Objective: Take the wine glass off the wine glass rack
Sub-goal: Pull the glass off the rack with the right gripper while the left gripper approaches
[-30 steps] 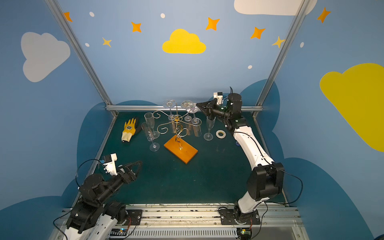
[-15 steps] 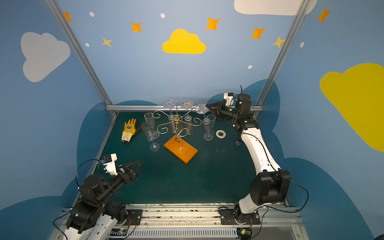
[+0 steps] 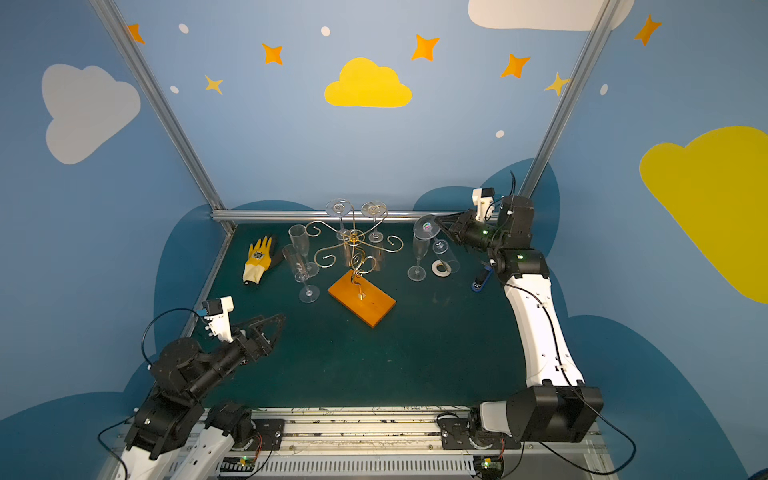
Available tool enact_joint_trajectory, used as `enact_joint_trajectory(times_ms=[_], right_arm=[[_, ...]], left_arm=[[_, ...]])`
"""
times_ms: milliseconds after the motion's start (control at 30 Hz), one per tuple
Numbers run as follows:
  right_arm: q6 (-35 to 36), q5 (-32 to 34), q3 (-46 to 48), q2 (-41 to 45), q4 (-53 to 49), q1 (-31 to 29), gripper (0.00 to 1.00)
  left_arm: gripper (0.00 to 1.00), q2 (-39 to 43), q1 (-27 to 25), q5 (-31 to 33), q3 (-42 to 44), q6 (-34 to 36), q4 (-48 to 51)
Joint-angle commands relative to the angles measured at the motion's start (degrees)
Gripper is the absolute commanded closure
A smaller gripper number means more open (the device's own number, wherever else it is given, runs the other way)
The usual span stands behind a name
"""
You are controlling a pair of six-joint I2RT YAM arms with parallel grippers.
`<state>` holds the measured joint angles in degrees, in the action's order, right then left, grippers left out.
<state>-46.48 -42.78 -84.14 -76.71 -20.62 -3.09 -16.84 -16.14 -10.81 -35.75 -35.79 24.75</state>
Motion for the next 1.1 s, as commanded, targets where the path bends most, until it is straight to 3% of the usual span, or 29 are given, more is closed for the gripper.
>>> enact_joint_trajectory(times_ms=[0, 233, 333, 567, 1067], right_arm=[[11.8, 2.0, -2.6, 3.7, -4.3, -0.4, 1.00], [31.0, 11.2, -1.9, 9.5, -8.6, -7.0, 1.00], [37.8, 10.8, 0.1, 11.9, -6.6, -9.9, 1.00], [49.9, 11.6, 7.9, 18.4, 1.9, -17.4, 1.00], [72.8, 15.2, 13.2, 26.5, 2.8, -31.5, 1.00]], left_arm=[[0.00, -2.5, -0.1, -4.6, -3.5, 1.0, -3.3], [0.01, -9.2, -0.1, -10.9, -8.1, -0.9, -9.8], [0.01, -11.9, -0.2, -13.6, -9.6, -1.7, -13.1], [0.00, -17.0, -1.3, -17.5, -11.1, -3.8, -21.8], [0.01, -28.0, -10.5, -24.0, -17.7, -1.3, -26.8]])
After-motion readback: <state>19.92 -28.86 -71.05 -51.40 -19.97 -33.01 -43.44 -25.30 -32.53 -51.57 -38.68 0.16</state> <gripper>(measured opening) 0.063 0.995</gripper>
